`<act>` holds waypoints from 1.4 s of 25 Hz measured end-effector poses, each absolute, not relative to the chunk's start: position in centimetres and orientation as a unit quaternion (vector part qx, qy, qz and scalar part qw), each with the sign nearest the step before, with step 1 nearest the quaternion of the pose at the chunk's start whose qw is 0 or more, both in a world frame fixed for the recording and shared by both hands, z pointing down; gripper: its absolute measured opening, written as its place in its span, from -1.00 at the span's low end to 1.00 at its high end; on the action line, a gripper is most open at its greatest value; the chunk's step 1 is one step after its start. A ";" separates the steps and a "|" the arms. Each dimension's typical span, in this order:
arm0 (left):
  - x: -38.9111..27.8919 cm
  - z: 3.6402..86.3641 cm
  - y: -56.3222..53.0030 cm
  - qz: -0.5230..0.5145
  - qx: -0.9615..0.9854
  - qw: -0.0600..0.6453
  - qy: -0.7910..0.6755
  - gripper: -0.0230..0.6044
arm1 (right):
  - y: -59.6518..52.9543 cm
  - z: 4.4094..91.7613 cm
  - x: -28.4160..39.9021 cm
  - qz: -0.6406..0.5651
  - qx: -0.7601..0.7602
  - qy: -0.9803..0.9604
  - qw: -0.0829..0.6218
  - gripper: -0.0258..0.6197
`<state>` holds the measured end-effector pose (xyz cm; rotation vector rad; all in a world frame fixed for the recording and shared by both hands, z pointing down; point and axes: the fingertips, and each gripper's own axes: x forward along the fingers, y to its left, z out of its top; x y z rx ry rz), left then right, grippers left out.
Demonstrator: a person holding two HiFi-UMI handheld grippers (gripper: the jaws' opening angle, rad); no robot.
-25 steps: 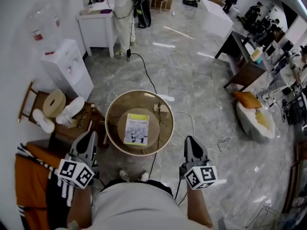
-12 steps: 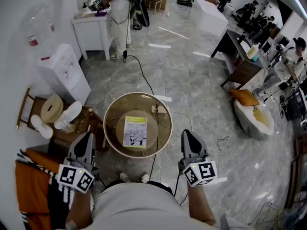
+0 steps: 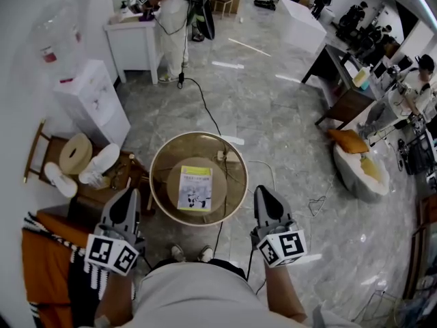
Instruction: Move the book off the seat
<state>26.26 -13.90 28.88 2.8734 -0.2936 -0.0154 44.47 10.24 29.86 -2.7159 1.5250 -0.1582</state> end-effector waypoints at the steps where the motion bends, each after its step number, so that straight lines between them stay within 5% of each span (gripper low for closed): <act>1: 26.2 29.1 -14.1 -0.005 0.986 0.129 -0.102 -0.87 | 10.1 30.0 44.4 -0.052 -0.871 0.489 0.012 -0.85; 35: 23.6 30.5 -16.2 0.002 0.986 0.146 -0.074 -0.87 | 4.7 31.3 39.5 -0.060 -0.864 0.500 -0.008 -0.85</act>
